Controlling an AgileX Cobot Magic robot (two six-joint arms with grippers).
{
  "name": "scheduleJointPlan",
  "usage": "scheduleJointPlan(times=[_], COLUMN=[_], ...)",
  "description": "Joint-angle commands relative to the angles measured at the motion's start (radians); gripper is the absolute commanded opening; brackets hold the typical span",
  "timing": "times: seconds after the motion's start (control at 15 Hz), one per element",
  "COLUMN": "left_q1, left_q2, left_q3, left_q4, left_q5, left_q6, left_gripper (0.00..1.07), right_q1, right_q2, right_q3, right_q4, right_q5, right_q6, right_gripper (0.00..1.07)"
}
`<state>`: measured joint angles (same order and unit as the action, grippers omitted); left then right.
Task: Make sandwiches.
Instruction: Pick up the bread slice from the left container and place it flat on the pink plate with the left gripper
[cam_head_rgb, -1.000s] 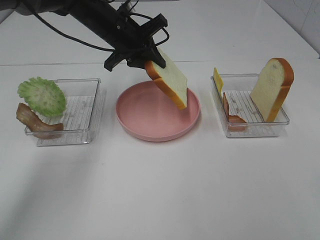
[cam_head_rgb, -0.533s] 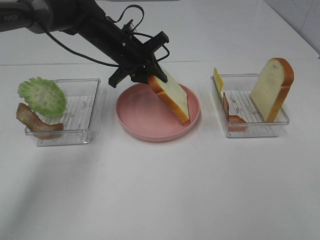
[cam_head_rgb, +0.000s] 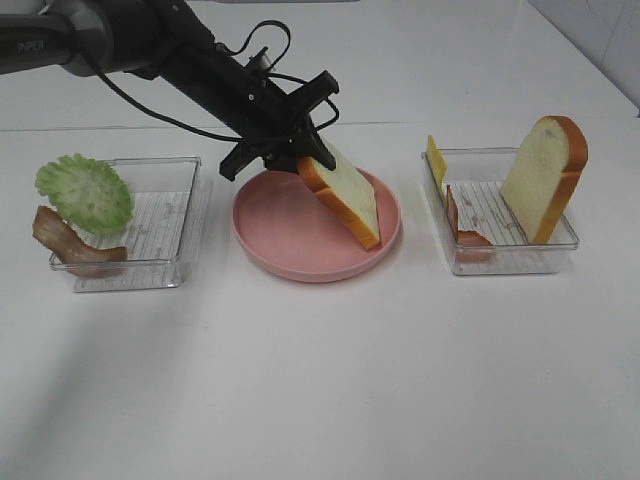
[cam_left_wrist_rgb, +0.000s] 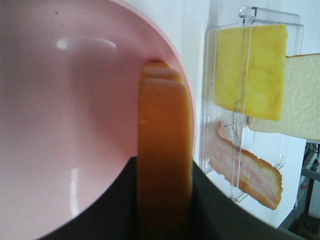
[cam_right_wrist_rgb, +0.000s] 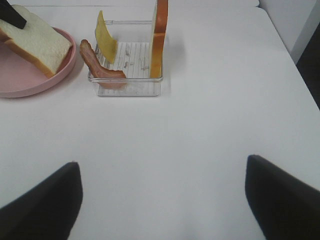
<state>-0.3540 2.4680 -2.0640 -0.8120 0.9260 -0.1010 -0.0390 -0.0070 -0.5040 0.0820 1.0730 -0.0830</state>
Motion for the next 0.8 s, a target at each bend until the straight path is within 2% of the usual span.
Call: scheduleJointPlan(times=[0.07,0.13,0.27,0.4,0.47,0.6,0.8], left_q1=[-0.008,-0.006,-0.006,-0.006,-0.006,-0.006,-0.006], left_q2=[0.006,0.006,0.006,0.006,0.006,0.006,0.006], left_q3=[-0.003,-0.003,-0.003,-0.008,-0.035,-0.094,-0.186], left_q4=[0.003,0.005,0.026,0.098,0.195,0.303,0.38], left_q5=[0.01,0.031,0.056,0.099,0.126,0.191,0.286], left_q6=[0.074,0.08,0.08,0.08,0.08,0.076,0.068], left_gripper=[0.56,0.68,0.81,0.84,0.84,0.84,0.84], right_q1=[-0.006,-0.006,-0.006,-0.006,-0.006,-0.006,-0.006], right_q2=[-0.013,-0.013,-0.013,-0.013,-0.013,-0.013,-0.013], right_q3=[0.0,0.0,0.0,0.0,0.0,0.0,0.0], right_q4=[0.002,0.002,0.002,0.002,0.002,0.002,0.002], right_q5=[-0.011,-0.011,-0.011,-0.011,-0.011,-0.011,-0.011], right_q6=[-0.008,-0.008,-0.008,-0.008,-0.008,-0.008,-0.008], right_gripper=[0.83,0.83,0.83,0.83,0.83,0.83,0.83])
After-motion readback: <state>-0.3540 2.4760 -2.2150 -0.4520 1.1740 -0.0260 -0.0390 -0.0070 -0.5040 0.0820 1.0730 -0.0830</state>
